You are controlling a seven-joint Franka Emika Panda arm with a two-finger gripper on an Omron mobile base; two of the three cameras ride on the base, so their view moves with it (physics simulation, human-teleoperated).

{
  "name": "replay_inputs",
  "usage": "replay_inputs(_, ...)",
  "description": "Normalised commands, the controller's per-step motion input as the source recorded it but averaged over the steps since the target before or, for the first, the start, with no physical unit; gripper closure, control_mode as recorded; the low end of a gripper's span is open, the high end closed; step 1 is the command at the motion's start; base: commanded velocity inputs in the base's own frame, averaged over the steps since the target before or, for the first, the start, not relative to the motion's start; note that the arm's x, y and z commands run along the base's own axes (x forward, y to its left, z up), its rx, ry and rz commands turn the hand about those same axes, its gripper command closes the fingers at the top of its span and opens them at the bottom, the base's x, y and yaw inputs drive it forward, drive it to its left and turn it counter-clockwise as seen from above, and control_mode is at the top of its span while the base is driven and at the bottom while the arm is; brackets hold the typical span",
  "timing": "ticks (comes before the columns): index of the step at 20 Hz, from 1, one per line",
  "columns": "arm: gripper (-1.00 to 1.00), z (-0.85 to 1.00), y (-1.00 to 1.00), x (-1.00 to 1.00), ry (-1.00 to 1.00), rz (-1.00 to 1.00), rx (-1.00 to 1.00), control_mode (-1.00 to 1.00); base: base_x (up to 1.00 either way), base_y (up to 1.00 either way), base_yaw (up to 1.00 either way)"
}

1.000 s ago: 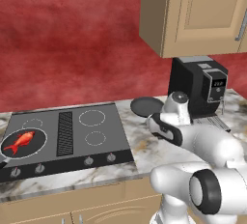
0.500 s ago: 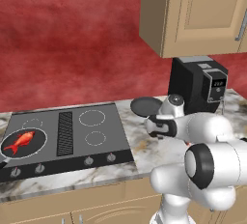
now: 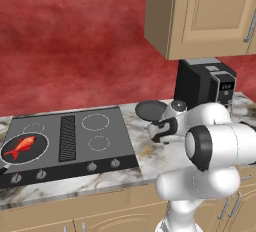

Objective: Place both pans onto different burners. Then place the carrot and the fish on different pans.

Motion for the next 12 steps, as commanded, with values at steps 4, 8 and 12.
replay_inputs(4, -1.0, -0.2, 0.0, 0.22, 0.0, 0.0, 0.0, -1.0, 0.0, 0.0, 0.0)
replay_inputs(8, -1.0, -0.18, 0.0, 0.22, 0.0, 0.0, 0.0, -1.0, 0.0, 0.0, 0.0)
replay_inputs(12, -1.0, -0.18, 0.0, 0.23, 0.0, 0.0, 0.0, -1.0, 0.0, 0.0, 0.0)
